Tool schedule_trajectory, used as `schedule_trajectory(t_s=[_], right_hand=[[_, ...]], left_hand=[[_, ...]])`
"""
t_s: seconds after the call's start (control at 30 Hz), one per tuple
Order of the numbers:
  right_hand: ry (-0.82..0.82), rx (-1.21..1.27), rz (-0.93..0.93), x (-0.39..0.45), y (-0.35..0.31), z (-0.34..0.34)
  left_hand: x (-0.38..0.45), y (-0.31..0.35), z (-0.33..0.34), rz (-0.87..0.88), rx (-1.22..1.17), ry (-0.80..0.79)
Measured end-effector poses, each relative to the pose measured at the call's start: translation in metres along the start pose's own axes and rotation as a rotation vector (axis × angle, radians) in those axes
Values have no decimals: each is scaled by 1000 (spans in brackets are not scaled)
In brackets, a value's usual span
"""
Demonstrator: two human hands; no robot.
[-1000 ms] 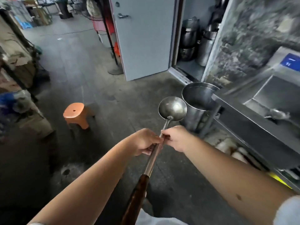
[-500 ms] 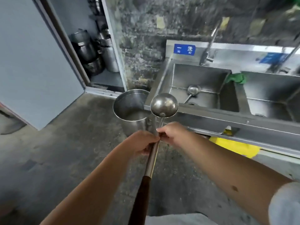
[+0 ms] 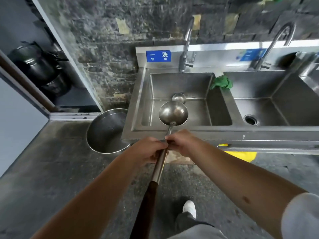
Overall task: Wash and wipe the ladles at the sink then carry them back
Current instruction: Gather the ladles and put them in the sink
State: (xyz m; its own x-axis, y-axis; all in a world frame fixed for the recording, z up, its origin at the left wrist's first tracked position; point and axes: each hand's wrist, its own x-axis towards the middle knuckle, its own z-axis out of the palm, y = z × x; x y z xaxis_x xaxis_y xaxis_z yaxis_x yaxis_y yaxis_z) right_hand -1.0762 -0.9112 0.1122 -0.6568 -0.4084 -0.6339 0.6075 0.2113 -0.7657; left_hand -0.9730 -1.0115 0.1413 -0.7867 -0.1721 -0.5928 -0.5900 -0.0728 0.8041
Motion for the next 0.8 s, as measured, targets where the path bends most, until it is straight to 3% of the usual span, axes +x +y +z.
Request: schedule_trajectory(t_s=[0.5,0.8], right_hand=[[88,4,58,158,-103,-56],[92,-92,100,247,-144,-67]], left_hand=[[170,102,11,-91,-68,74],[275,134,-19,-163,-120,-37]])
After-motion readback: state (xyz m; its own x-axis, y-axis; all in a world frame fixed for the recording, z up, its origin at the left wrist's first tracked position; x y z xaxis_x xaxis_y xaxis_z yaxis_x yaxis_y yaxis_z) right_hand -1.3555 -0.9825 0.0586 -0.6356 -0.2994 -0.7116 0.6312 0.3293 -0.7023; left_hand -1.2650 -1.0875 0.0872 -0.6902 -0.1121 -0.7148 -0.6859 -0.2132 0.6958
